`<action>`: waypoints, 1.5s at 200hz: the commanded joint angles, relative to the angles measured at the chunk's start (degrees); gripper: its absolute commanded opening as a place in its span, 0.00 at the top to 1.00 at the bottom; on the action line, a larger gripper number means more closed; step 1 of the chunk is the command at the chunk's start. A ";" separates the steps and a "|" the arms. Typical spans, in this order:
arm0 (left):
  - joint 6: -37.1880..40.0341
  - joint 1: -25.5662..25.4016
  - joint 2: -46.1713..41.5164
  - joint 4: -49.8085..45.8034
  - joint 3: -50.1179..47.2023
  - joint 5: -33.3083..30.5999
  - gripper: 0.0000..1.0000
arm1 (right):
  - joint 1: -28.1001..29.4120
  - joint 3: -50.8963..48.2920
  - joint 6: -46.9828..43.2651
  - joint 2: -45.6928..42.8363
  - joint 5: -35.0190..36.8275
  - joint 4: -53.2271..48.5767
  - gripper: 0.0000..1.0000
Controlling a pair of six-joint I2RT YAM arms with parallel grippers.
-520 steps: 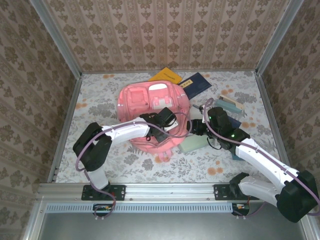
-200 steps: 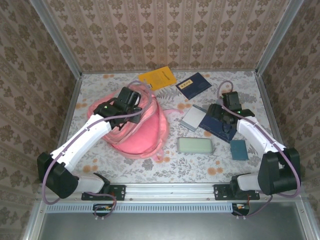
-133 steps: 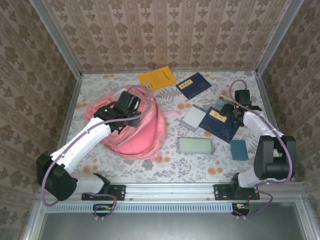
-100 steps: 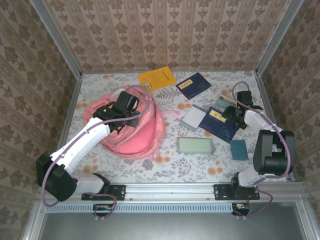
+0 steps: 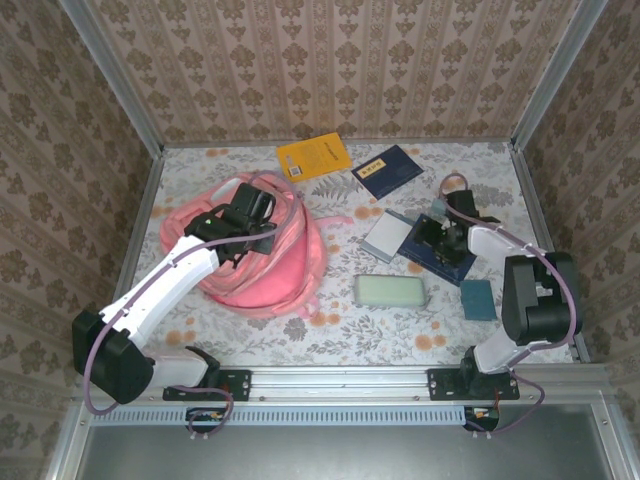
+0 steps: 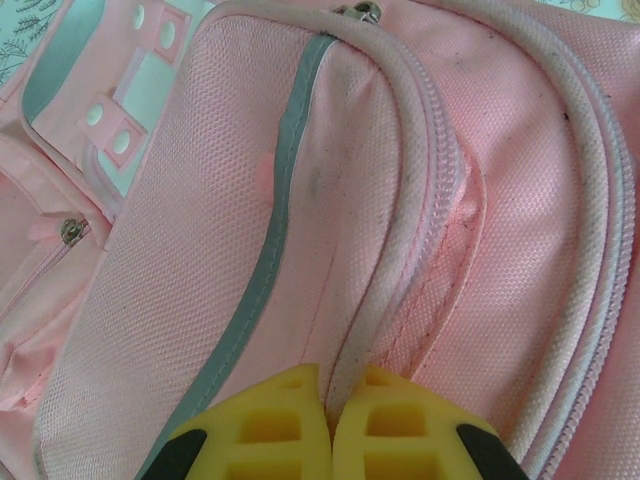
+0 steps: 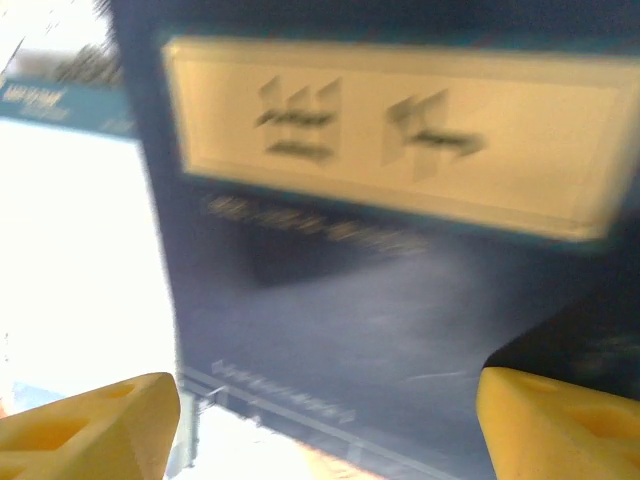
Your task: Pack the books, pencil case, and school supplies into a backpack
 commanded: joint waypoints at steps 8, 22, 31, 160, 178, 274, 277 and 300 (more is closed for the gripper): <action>-0.85 0.80 -0.16 1.58 -0.09 -1.24 1.00 | 4.35 2.68 3.61 1.27 -0.54 -0.47 0.21; -0.85 0.80 -0.45 1.52 -0.34 -1.22 1.00 | 3.90 3.63 2.46 0.12 2.90 -2.79 0.20; -0.91 0.80 -0.61 1.56 -0.51 -1.30 1.00 | 3.15 4.28 1.35 -0.93 6.51 -5.14 0.19; -1.55 0.97 -0.82 1.27 -0.44 -0.89 1.00 | -11.40 -1.13 -4.70 1.26 5.65 -6.30 0.15; -1.47 0.97 -1.26 1.34 -0.69 -1.25 1.00 | -8.50 -2.10 -3.60 0.26 4.06 -4.34 0.15; -1.95 1.02 -0.69 2.48 -2.75 -0.66 1.00 | 13.07 2.22 9.50 1.71 -2.79 0.87 0.15; -1.99 0.98 -0.59 2.53 -2.89 -0.73 1.00 | 13.62 2.69 9.25 1.87 -2.80 0.46 0.15; -2.47 0.97 -0.31 2.31 -3.84 -0.62 1.00 | 15.97 5.85 5.76 1.89 -0.62 -4.13 0.16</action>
